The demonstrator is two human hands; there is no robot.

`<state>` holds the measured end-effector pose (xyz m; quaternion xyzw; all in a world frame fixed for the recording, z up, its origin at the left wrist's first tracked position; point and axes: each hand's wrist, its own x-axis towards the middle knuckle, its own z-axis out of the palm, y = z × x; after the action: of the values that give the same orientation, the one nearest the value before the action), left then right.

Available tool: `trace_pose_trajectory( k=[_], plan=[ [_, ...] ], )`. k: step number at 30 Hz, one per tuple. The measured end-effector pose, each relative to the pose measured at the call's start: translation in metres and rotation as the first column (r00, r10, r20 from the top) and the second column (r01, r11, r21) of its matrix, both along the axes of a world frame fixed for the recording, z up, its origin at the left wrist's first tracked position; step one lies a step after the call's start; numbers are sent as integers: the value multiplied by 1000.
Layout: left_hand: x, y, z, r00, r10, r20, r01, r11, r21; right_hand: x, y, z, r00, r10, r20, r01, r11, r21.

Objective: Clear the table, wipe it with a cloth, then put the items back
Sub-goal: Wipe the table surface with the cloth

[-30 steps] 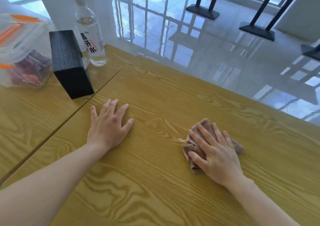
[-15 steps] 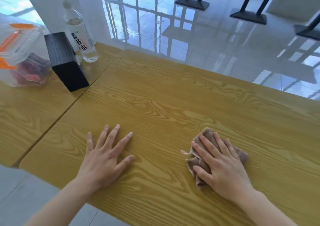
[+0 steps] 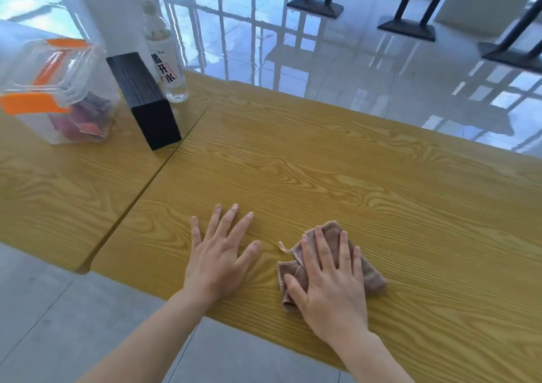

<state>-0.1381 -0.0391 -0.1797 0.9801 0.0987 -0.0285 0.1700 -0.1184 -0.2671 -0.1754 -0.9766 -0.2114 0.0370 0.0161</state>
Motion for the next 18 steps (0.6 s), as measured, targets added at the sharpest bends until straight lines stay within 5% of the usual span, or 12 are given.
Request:
trace_pose_trajectory(
  k=[3,7,13,18],
  plan=[
    [0,17,5,998,-64,10,64,997,-32,-12,32,1,999,34,-15,-34,999,-2],
    [-2,83,3,986,-165,-7,164,977,139,-4,87,-1,997,79,-23,-78,996,50],
    [-16,110,-14,988,-132,82,114,973,202,102,153,-2,971,213,-107,-211,977,27],
    [-12,112,-19,993,-21,113,0,983,184,181,156,14,971,-144,-190,146,989,-4]
  ],
)
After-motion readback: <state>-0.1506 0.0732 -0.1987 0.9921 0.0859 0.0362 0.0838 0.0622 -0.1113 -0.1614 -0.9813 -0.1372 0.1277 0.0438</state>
